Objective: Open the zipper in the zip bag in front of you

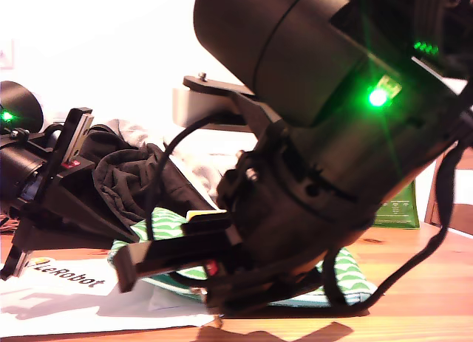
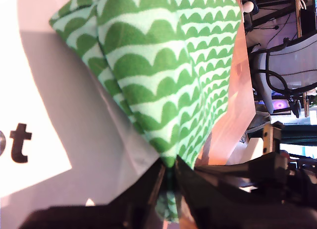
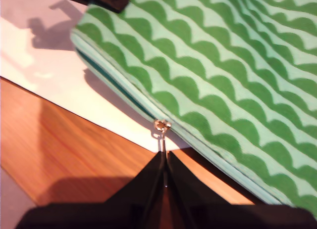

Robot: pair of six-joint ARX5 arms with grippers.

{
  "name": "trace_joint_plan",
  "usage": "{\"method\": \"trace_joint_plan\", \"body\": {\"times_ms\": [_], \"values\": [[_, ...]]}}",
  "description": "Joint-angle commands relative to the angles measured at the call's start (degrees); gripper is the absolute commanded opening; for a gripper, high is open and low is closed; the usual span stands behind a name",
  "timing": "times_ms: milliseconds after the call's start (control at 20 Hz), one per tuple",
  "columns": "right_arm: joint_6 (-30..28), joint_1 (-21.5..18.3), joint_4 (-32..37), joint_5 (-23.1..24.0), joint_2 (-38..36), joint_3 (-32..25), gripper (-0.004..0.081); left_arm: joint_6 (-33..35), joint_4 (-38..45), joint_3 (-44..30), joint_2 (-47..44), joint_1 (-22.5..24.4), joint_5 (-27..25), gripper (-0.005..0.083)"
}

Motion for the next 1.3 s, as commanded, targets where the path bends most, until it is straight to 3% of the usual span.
{"method": "trace_joint_plan", "body": {"times_ms": [0,700,1250], "values": [[0.04,-0.63,-1.92,0.68,-1.33,-0.5,-0.0013,0.66,0.52,0.13,0.26,0.83,-0.57,-0.0019],[-0.11,-1.97,-15.02,2.23,-5.68,-0.5,-0.0013,0.46,0.55,0.13,0.26,2.6,0.2,-0.0019],[-0.15,-1.99,-26.49,8.28,-7.19,-0.5,-0.0013,0.48,0.59,0.13,0.26,2.71,-0.15,-0.0019]]}}
